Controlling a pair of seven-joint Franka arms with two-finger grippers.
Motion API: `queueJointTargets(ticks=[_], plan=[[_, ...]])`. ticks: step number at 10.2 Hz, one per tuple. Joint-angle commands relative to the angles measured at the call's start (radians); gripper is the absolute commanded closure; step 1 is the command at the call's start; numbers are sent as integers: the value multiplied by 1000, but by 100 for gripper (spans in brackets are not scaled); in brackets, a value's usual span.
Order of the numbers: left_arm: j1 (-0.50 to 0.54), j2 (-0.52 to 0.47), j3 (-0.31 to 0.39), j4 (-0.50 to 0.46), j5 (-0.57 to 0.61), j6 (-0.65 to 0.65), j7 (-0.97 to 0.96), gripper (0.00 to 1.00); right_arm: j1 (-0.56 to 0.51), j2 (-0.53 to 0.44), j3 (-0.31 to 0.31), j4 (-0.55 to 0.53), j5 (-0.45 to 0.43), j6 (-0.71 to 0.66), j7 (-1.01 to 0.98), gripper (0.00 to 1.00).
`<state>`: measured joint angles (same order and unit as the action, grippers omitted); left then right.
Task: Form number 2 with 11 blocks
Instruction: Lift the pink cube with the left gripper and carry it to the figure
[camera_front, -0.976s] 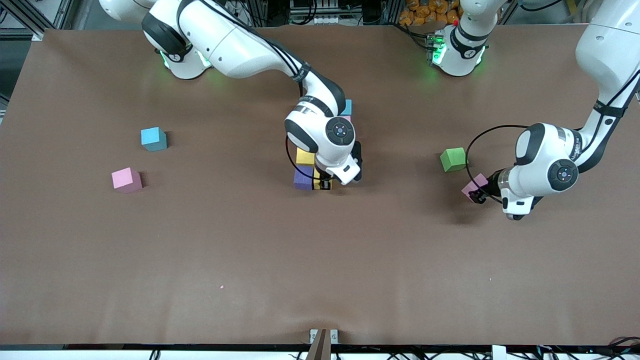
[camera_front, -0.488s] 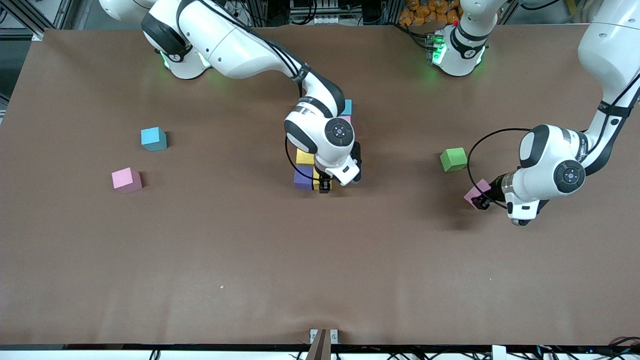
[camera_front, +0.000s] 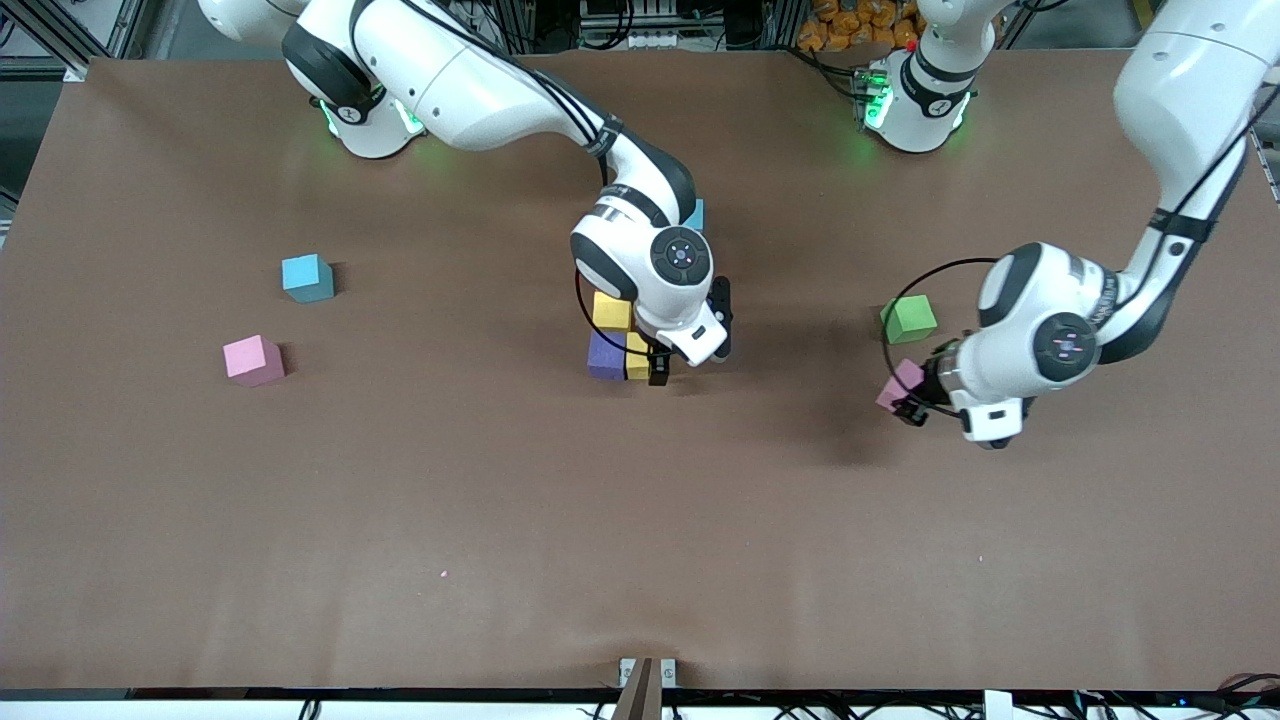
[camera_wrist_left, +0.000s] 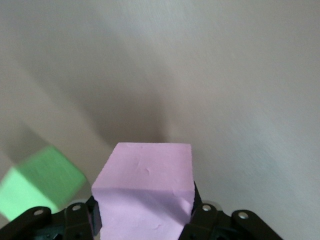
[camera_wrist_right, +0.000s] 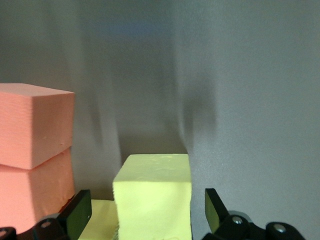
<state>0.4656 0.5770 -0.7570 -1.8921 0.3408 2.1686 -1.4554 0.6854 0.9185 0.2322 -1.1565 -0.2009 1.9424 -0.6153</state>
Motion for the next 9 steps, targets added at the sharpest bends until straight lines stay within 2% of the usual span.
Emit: queueJointTargets(ticks=[1,5,9], plan=[[-77,-8,5,45,-75,-33,-118,68,-10,-33,9,7,23,-77,-3,0],[-206,21,5,62,-144,-24,-342,68,-142,-79,-2,8,14,-135,-12,0],[-353,104,18,137,-172,58,-569,68,-384,-109,-10,3,6,-146,3,0]])
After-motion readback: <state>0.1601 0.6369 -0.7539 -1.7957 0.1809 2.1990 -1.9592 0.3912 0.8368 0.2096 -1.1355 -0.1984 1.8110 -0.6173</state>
